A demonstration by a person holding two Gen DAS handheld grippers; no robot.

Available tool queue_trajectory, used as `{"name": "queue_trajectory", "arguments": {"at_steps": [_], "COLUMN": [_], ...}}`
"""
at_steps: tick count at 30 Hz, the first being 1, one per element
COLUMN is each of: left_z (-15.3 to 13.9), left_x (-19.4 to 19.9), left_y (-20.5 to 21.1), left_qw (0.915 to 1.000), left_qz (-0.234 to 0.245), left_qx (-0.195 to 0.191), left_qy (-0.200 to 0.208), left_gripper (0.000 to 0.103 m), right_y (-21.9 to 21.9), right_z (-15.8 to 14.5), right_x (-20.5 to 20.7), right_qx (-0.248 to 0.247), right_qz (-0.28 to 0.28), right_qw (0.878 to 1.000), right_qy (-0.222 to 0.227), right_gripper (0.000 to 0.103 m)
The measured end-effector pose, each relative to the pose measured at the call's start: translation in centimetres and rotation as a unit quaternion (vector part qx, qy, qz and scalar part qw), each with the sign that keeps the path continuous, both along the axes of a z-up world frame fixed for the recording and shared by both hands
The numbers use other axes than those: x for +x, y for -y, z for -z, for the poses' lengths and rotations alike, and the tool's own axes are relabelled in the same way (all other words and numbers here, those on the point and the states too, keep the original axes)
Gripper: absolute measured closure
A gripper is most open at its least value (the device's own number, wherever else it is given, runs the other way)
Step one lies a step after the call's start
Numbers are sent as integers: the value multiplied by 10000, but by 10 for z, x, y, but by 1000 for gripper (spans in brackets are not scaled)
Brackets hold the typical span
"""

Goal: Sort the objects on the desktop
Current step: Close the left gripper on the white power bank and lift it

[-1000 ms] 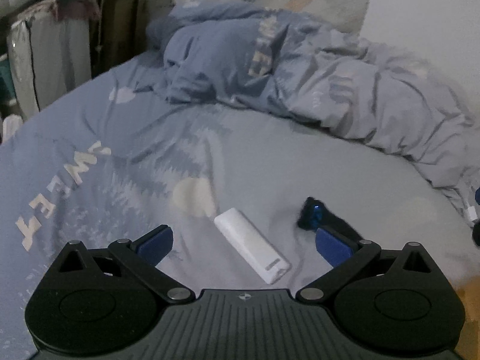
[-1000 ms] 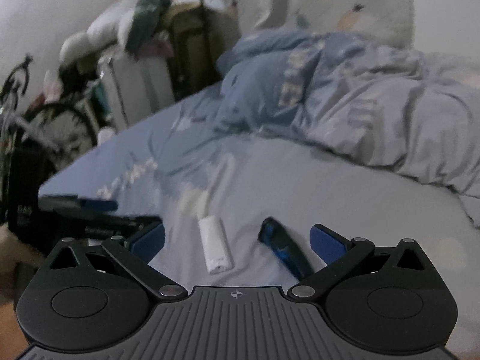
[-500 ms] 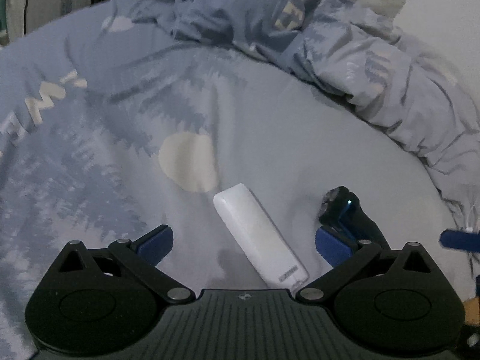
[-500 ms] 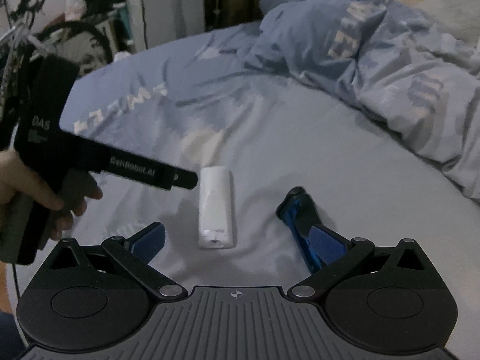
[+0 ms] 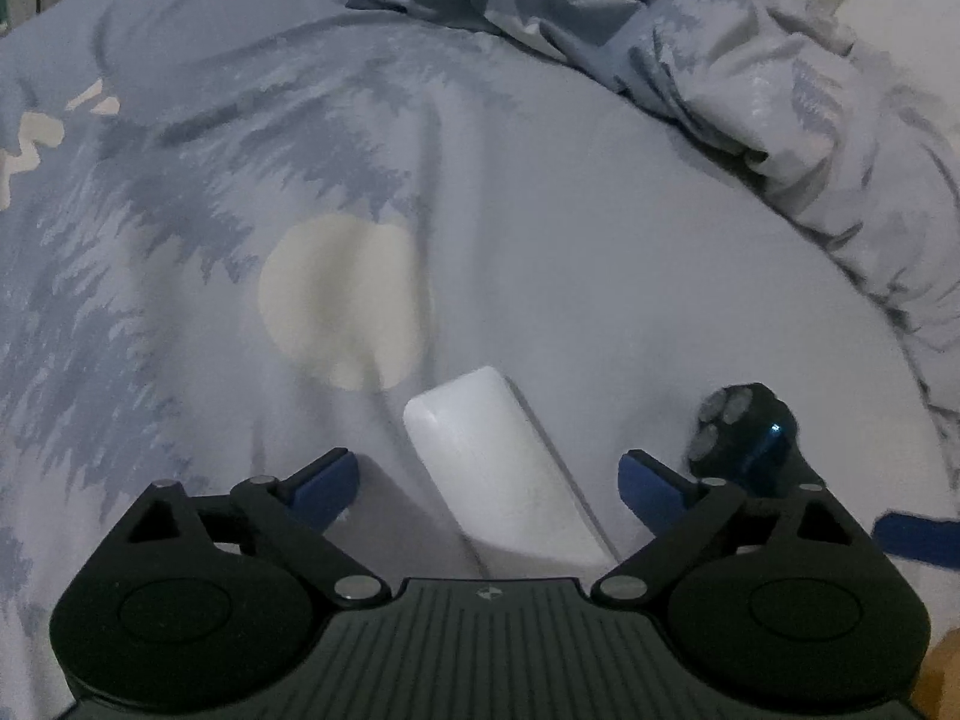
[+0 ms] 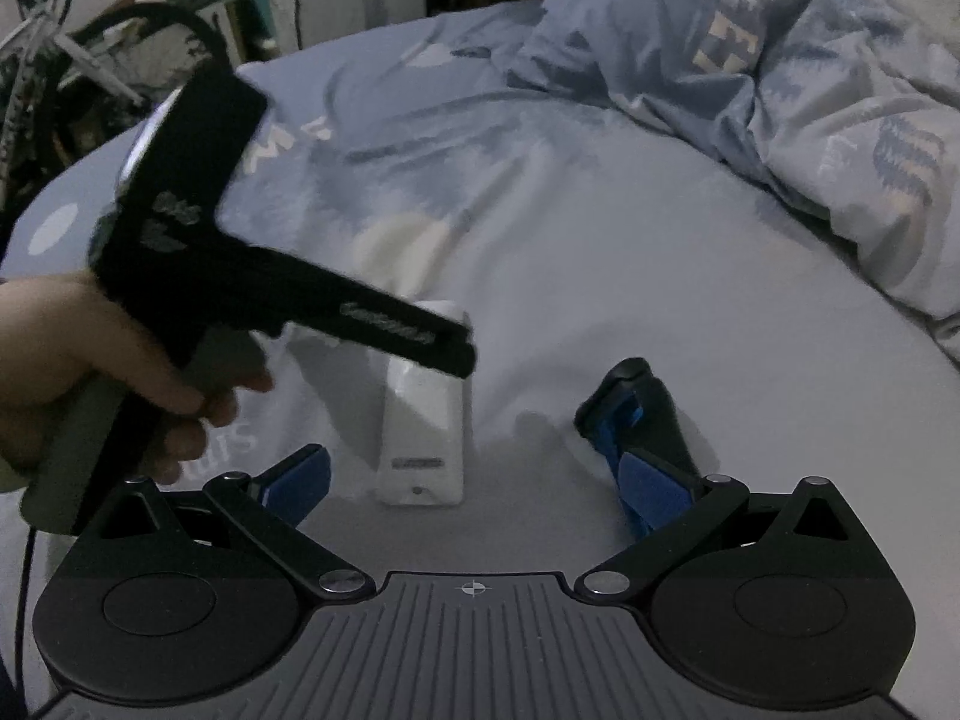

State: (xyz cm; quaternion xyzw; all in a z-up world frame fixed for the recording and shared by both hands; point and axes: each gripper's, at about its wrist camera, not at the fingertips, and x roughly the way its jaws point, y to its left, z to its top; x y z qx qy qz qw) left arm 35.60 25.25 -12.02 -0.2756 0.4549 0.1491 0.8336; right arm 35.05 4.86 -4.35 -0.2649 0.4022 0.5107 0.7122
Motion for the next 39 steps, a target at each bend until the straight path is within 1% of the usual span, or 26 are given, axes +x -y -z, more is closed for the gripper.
{"name": "queue_trajectory", "arguments": {"at_steps": [5,8,10,13,15,16,17,21,25,28,33,39], "left_z": [4,8,11,13,14,14,14,12,7,3,-4,-10], "left_x": [19,29,32,34,32,30,29,24,18,10,-8,-39], "left_y": [12,22,26,31,33,33,33,31,29,29,26,22], "left_qw": [9985,9950,9934,9910,9905,9903,9903,9903,9900,9914,9938,9947], "left_qz": [22,157,216,342,413,445,442,478,578,602,680,758], "left_qx": [412,744,870,1056,1108,1135,1147,1174,1182,1068,820,686], "left_qy": [-363,-654,-722,-746,-704,-672,-649,-569,-501,-448,-316,-136], "left_gripper": [4,5,6,15,17,22,29,36,47,53,54,54], "right_y": [6,11,14,18,22,24,26,33,40,45,56,74], "right_z": [3,0,-3,-8,-10,-12,-13,-16,-22,-29,-47,-68], "right_x": [1,2,3,5,6,7,8,9,7,4,-5,-23], "right_qx": [-2,41,76,118,153,172,194,220,238,249,389,543], "right_qz": [23,54,79,113,156,179,208,342,431,474,609,798], "right_qw": [10000,10000,9999,9999,9998,9997,9996,9992,9988,9986,9974,9953], "right_qy": [-4,-2,-7,-15,-26,-32,-41,-49,-54,-22,-6,0], "right_gripper": [0,0,0,0,0,0,0,0,0,0,0,0]}}
